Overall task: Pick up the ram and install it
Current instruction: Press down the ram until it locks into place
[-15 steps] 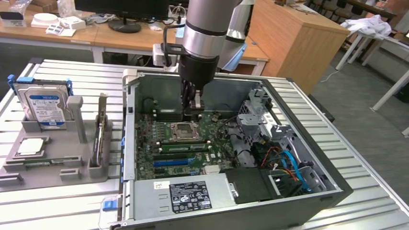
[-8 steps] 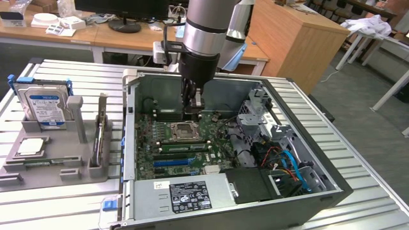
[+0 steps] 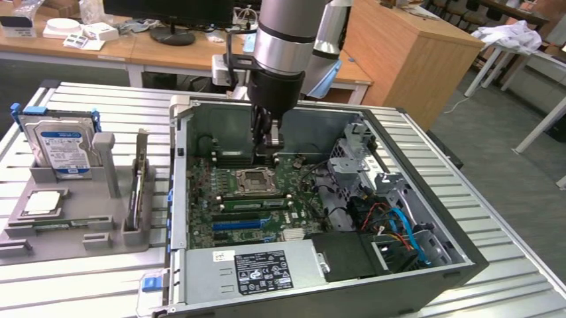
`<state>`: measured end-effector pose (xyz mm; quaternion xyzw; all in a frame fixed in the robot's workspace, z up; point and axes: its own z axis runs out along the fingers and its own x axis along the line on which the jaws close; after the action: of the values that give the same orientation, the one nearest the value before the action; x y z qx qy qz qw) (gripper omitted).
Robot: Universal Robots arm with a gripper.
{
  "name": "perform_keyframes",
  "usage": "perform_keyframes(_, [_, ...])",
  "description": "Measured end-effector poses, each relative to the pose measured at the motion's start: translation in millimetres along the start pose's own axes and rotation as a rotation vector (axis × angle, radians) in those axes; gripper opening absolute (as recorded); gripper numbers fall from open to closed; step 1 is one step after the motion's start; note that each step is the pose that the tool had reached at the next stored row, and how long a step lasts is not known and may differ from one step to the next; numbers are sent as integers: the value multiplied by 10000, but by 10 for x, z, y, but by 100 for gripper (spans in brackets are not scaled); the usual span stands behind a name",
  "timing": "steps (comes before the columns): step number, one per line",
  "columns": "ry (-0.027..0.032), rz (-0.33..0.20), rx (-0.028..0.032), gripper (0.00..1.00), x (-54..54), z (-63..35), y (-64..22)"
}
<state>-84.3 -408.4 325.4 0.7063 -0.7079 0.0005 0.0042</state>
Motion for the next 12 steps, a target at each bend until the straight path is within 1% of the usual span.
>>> perform_keyframes(12, [0,0,0,11,1,-96,1])
